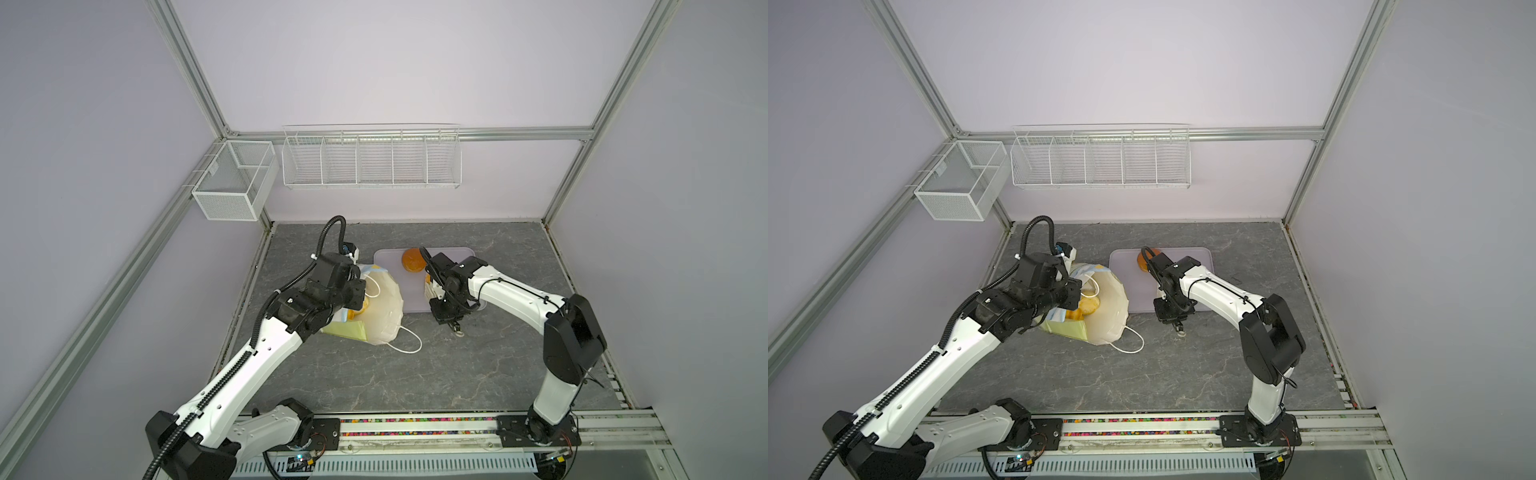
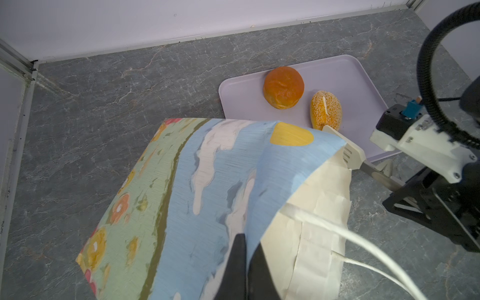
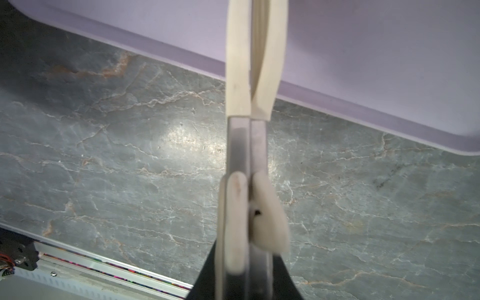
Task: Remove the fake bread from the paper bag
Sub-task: 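Lower the sesame roll onto the lavender tray beside the bun and open tongs, then move the tongs with the right gripper back toward the bag opening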
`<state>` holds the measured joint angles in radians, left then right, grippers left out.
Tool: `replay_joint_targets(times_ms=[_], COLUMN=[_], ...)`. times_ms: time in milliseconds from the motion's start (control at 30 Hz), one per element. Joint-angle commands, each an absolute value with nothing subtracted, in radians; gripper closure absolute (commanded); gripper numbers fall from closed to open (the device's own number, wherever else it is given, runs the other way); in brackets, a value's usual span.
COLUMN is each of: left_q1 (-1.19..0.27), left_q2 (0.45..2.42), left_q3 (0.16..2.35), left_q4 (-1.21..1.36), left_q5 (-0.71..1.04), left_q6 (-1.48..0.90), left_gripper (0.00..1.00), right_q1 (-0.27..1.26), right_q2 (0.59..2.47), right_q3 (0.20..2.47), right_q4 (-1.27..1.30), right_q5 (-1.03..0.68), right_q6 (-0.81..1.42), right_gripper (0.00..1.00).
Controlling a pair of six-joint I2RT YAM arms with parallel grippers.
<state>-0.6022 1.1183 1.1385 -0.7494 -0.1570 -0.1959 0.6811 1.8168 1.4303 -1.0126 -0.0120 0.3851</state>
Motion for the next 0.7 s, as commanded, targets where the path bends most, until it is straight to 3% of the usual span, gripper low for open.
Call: replay_joint_targets(times_ms=[0, 367, 667], left_q1=[-0.588, -0.585, -0.583], left_q2=[1.114, 1.125, 1.116], left_q3=[1.108, 1.071, 1.069], left_q4=[-0.792, -0.764, -0.773], left_q5=[-0.175, -0.149, -0.167], left_q6=[-0.185, -0.194, -0.196], left_gripper=[1.00, 1.00, 1.00], right_q1=[0.673, 0.645, 0.604], right_q2=[1.841, 1.898, 1.953], right_q3=[1.472, 1.556, 1.613], right_q4=[-1.009, -1.042, -1.025], right_q5=[0.026, 0.126, 0.112], right_q6=[0.379, 0.359, 0.316], right_gripper=[0.91, 0.92, 0.92])
